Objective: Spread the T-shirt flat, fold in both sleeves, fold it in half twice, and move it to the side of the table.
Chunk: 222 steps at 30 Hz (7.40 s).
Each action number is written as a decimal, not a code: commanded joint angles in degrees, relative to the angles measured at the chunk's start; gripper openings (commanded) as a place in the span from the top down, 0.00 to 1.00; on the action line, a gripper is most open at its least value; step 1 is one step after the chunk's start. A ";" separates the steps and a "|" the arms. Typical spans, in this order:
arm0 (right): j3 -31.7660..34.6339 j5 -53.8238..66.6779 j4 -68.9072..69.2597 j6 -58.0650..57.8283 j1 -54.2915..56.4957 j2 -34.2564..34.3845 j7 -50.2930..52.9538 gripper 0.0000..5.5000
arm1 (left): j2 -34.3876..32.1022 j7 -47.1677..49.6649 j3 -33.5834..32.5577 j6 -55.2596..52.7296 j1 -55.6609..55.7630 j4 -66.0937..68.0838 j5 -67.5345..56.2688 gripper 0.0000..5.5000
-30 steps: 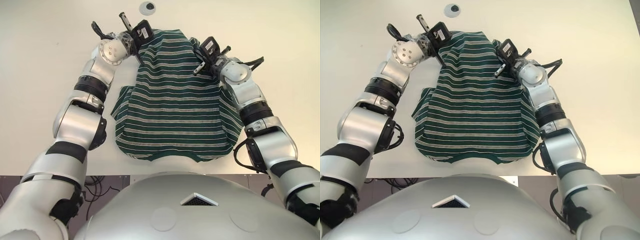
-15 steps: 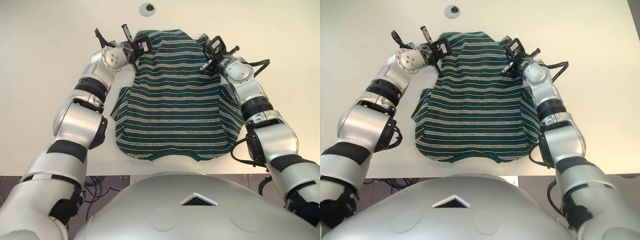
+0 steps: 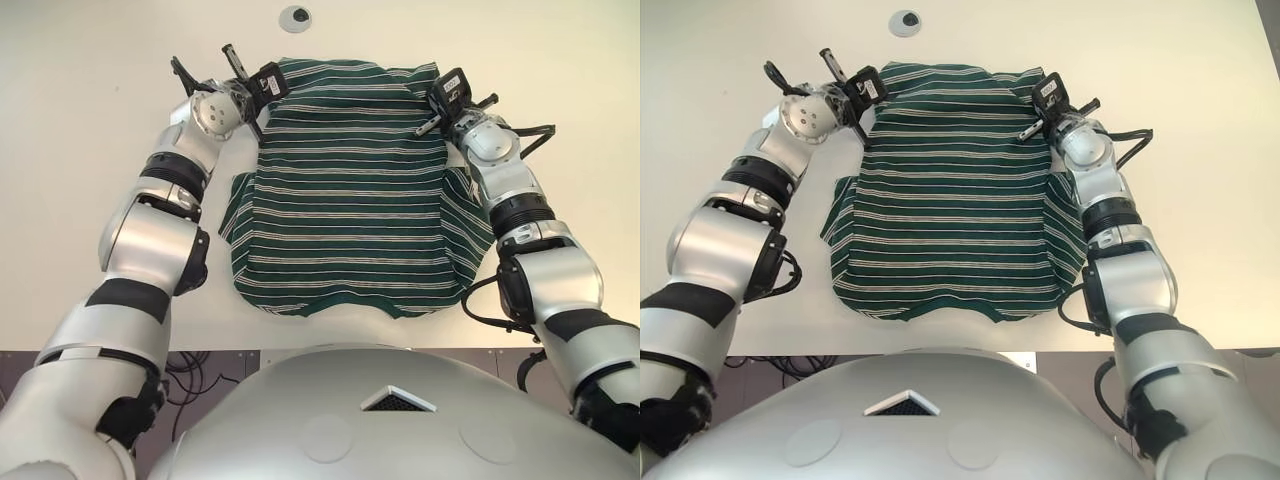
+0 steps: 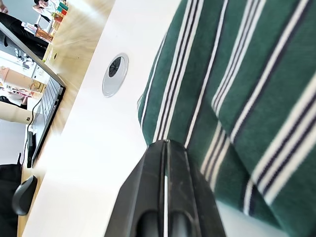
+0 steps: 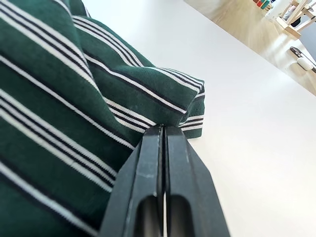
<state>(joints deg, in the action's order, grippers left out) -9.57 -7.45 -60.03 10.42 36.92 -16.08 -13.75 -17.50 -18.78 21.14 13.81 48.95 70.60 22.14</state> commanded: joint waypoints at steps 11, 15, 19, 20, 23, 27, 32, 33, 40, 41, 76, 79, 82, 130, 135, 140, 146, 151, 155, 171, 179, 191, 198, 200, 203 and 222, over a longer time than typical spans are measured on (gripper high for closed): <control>3.19 -4.04 13.25 20.81 -1.72 -1.24 11.51 1.00 | -4.87 -12.03 -19.76 5.31 -9.81 -19.49 -22.74 1.00; 2.40 -1.93 41.96 14.37 -18.63 -1.47 7.03 1.00 | -16.62 -27.47 -23.39 -14.90 -36.73 -53.46 -35.40 0.91; 1.02 -2.65 54.79 9.05 -31.25 0.95 7.03 1.00 | -25.83 -33.64 -29.03 -32.29 -52.83 -71.94 -44.29 0.81; 0.93 -2.68 55.88 8.16 -32.59 1.53 7.27 1.00 | -27.10 -34.87 -30.21 -36.25 -53.64 -73.33 -46.82 0.76; 0.85 -4.02 53.92 5.92 -33.91 3.43 9.21 1.00 | -31.86 -38.06 -31.50 -43.31 -58.40 -76.61 -48.51 0.69; 2.05 -5.96 50.03 4.02 -33.53 3.11 11.78 1.00 | -33.47 -37.37 -28.51 -51.43 -59.69 -79.94 -48.69 0.63; 0.08 -12.53 47.44 4.24 -33.61 1.72 15.57 1.00 | -31.66 -35.81 -26.09 -56.80 -57.19 -79.15 -48.67 0.63; -0.09 -13.24 47.52 4.26 -33.64 1.68 15.87 1.00 | -31.21 -35.15 -24.92 -56.60 -56.99 -78.44 -47.59 0.63; 0.91 -13.40 48.27 3.93 -34.15 1.44 16.58 1.00 | -32.60 -36.78 -21.58 -53.17 -57.81 -76.95 -44.92 0.71; 1.23 -13.15 48.33 3.68 -34.19 1.44 16.62 1.00 | -33.34 -37.96 -21.69 -52.52 -58.66 -77.61 -45.10 0.73; 2.67 -13.91 49.40 1.22 -35.65 1.19 16.43 1.00 | -37.31 -50.37 -29.19 -39.68 -49.70 -58.22 -45.36 0.99; 2.55 -14.08 49.30 1.07 -35.46 1.18 16.45 1.00 | -36.27 -50.30 -27.64 -38.16 -50.49 -59.00 -44.01 0.94; 2.53 -14.15 49.33 0.93 -35.49 1.18 16.56 1.00 | -35.39 -49.76 -26.17 -38.43 -50.22 -59.49 -43.22 0.88; 2.73 -16.22 55.92 -2.60 -39.05 0.56 16.06 1.00 | -34.69 -62.03 -30.18 -31.82 -48.31 -56.16 -48.53 0.99; 2.72 -16.18 55.75 -2.76 -38.59 0.49 15.90 1.00 | -29.94 -57.06 -24.62 -33.19 -51.74 -71.71 -47.66 0.99; 2.73 -16.02 56.46 -3.12 -38.72 0.46 15.49 1.00 | -25.18 -51.19 -17.28 -34.88 -52.30 -81.96 -45.87 0.99; 5.08 -11.87 60.37 -6.09 -41.56 1.03 12.73 1.00 | -23.84 -45.59 -9.26 -35.16 -53.28 -83.15 -38.79 0.99; 13.39 9.87 76.95 -22.12 -53.36 3.29 2.34 0.89 | -21.58 -39.70 -4.88 -36.07 -53.84 -80.30 -33.29 0.90; 19.40 21.04 89.23 -33.75 -65.87 -0.44 -3.75 0.75 | -20.66 -36.90 -4.50 -35.57 -56.47 -81.62 -33.31 0.78; 20.17 26.81 90.40 -43.67 -76.54 -5.38 -12.49 0.69 | -18.84 -36.36 -12.85 -25.22 -56.71 -89.19 -40.15 0.77; 22.28 24.76 88.91 -35.91 -75.27 -4.42 -10.26 1.00 | -23.87 -40.37 -21.46 -23.69 -60.25 -90.01 -44.21 0.77; -6.18 -6.50 96.61 -22.81 -68.33 -10.87 -12.16 1.00 | -24.11 -42.86 -20.62 -19.86 -61.43 -83.09 -42.22 0.77; -12.14 -13.90 94.95 -25.97 -68.99 -13.48 -14.64 0.97 | -23.60 -42.43 -21.48 -19.58 -61.30 -83.24 -43.10 0.77; -11.21 -12.31 96.60 -26.84 -69.69 -13.29 -15.36 0.92 | -23.68 -42.19 -21.25 -19.68 -61.61 -83.55 -42.85 0.74; -9.13 -5.70 102.50 -27.89 -72.97 -13.32 -18.33 0.82 | -23.07 -40.78 -21.05 -18.13 -62.87 -84.07 -41.34 0.66; 11.49 -6.13 98.42 -7.04 -93.64 -25.39 -27.70 0.41 | -36.09 -43.84 -26.24 -1.43 -81.53 -82.56 -28.44 0.26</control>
<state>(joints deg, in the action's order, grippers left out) 3.93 -10.22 40.84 2.43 -59.15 -41.26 -42.34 -51.67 -61.39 -5.80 13.90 -31.61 -11.57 -6.91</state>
